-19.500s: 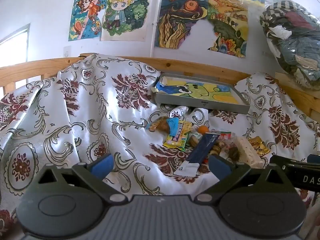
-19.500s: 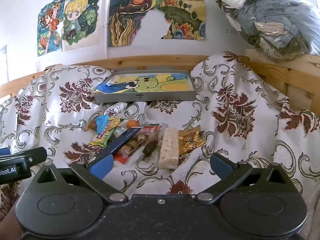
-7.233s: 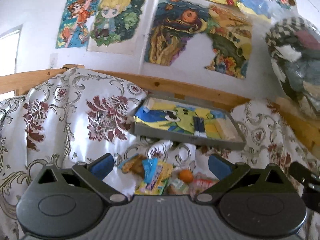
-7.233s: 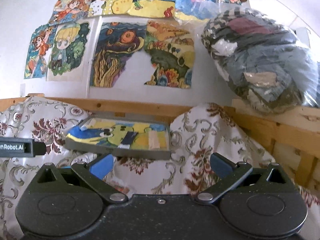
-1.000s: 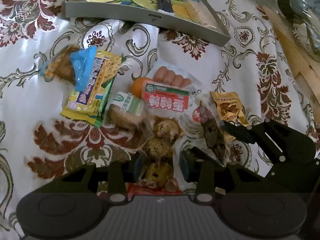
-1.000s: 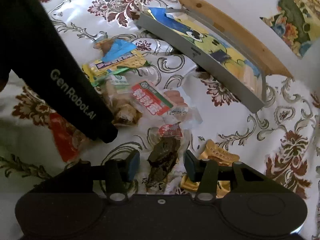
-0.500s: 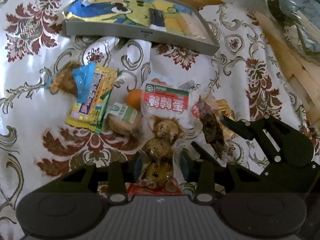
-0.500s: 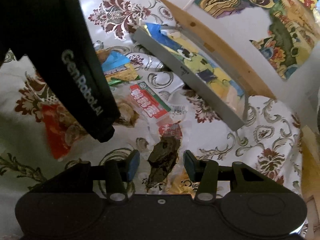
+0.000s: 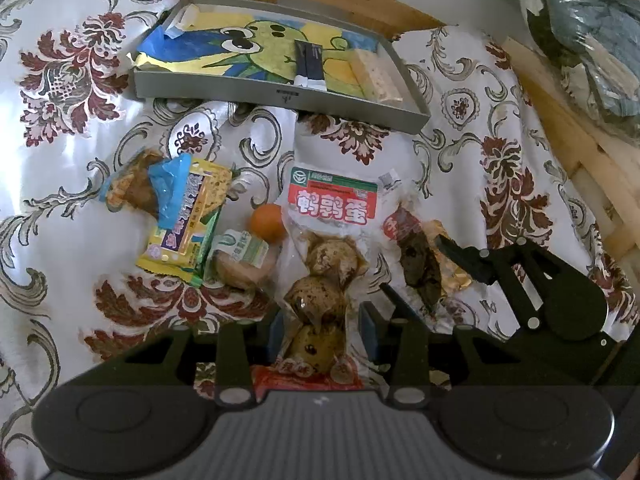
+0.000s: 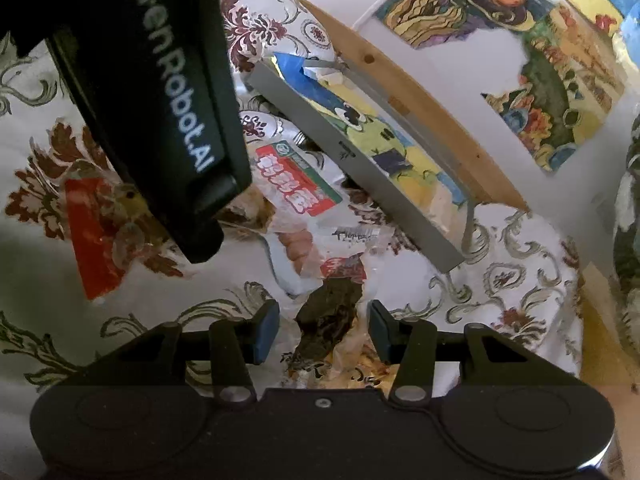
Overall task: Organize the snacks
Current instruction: 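Close left gripper on the bun bag while right gripper closes on the dark brown snack, then lift both held snacks and carry them over the grey tray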
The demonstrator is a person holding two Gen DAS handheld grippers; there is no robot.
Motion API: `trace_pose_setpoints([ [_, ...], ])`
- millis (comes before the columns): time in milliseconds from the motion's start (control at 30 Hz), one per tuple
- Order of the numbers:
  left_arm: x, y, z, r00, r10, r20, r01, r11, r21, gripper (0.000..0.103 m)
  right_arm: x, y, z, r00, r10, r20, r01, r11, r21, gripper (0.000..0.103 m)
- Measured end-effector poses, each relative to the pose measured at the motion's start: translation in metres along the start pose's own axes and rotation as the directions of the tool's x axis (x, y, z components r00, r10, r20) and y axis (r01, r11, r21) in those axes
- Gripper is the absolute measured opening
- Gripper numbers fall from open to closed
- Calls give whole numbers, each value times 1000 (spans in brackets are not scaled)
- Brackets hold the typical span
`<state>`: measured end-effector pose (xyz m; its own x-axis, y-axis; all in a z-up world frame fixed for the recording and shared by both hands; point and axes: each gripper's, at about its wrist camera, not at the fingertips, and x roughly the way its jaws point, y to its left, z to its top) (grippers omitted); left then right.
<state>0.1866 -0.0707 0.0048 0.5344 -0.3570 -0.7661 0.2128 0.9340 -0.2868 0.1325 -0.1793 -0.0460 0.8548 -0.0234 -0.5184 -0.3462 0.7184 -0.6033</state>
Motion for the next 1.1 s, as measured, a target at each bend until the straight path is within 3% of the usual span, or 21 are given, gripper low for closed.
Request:
trace_pose_setpoints([
  [300, -3, 3, 8, 1000, 8, 30, -7, 999, -32, 43, 6, -1, 0, 995, -98, 29, 100, 993, -67, 49],
  [467, -3, 4, 16, 999, 11, 46, -9, 999, -38, 43, 13, -8, -2, 992, -127, 27, 129, 989, -77, 49],
  [667, 0, 5, 34, 997, 22, 72, -18, 998, -59, 43, 17, -18, 7, 986, -142, 87, 149, 985, -87, 49],
  [1100, 21, 6, 125, 973, 97, 209, -80, 993, -88, 43, 70, -83, 60, 948, -182, 261, 181, 983, 28, 49],
])
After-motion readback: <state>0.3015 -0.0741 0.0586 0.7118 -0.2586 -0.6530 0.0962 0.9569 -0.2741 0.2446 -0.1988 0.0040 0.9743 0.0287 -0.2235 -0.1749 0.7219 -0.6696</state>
